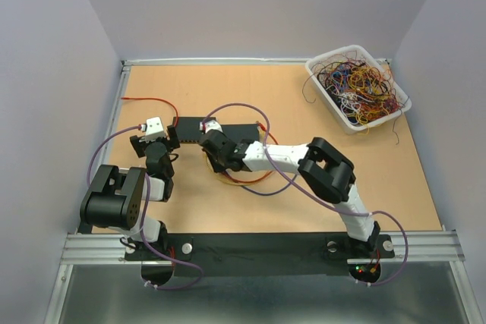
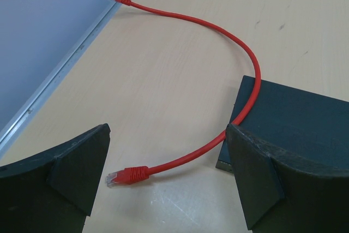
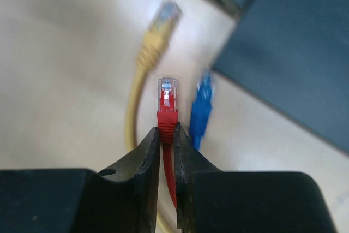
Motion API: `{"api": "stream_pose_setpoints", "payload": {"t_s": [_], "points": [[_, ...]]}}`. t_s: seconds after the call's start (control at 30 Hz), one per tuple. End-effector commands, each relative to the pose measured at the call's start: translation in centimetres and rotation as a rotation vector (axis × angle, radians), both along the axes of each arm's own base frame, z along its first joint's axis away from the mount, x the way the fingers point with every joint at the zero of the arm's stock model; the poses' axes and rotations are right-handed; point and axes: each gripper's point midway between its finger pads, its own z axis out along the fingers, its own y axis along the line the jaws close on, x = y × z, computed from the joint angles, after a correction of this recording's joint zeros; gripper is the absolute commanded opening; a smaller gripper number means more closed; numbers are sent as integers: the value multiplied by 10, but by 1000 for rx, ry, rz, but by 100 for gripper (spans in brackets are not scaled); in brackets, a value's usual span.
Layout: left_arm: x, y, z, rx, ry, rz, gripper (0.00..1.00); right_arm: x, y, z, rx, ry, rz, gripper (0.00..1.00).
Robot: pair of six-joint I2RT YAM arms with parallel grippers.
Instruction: Insert the plug into the switch port
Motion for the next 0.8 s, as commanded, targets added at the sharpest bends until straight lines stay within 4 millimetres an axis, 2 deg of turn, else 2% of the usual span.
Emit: {"api": "stream_pose_setpoints", "payload": {"t_s": [0.0, 0.03, 0.07, 0.1, 0.17, 0.2, 0.23, 0.27, 0.33, 0.37, 0.4, 0.47, 0.5, 0.53, 0.57, 0.6, 0.63, 0.67, 0.7, 0.77], "points": [[12, 0, 84, -41, -339, 4, 99, -15, -27, 30, -17, -9, 9, 1], [12, 2, 84, -41, -340, 5, 99, -18, -30, 38, -6, -13, 17, 0], [13, 3, 85, -43, -342, 1, 99, -24, -39, 37, -17, -6, 21, 0], [15, 0, 84, -48, -335, -25, 99, -26, -42, 65, 32, -32, 20, 1], [14, 2, 85, -47, -343, -18, 99, -35, -56, 75, 44, -33, 26, 0], [11, 6, 88, -53, -355, 6, 99, -38, -61, 100, 91, -60, 22, 0], [10, 9, 92, -79, -371, 29, 99, -41, -68, 108, 103, -70, 21, 0], [10, 9, 83, -79, -326, 27, 99, -44, -73, 115, 115, -77, 21, 0], [8, 4, 91, -47, -350, -2, 99, -55, -85, 131, 148, -88, 45, 0], [7, 2, 99, -38, -372, -6, 99, -59, -88, 136, 160, -91, 60, 1], [-1, 9, 116, -61, -402, 94, 99, -65, -96, 145, 180, -103, 69, 0], [-2, 14, 130, -92, -387, 142, 99, -72, -100, 153, 216, -109, 97, 1], [-4, 16, 127, -102, -332, 171, 99, -76, -98, 161, 250, -119, 125, 0], [-8, 14, 169, -161, -423, 162, 99, -89, -100, 170, 289, -118, 192, 0], [-4, 1, 164, -229, -370, 99, 99, -95, -98, 177, 319, -122, 228, 0], [-5, -7, 179, -266, -388, 52, 99, -101, -98, 183, 346, -127, 260, 0], [-12, -16, 211, -319, -462, -9, 99, -105, -98, 193, 379, -146, 287, 0], [-14, -26, 217, -344, -467, -70, 99, -116, -97, 196, 406, -129, 336, 0], [-14, -53, 224, -345, -457, -232, 99, -121, -100, 211, 446, -152, 355, 1], [-20, -75, 231, -371, -467, -363, 99, -129, -101, 223, 482, -160, 392, 0]]}}
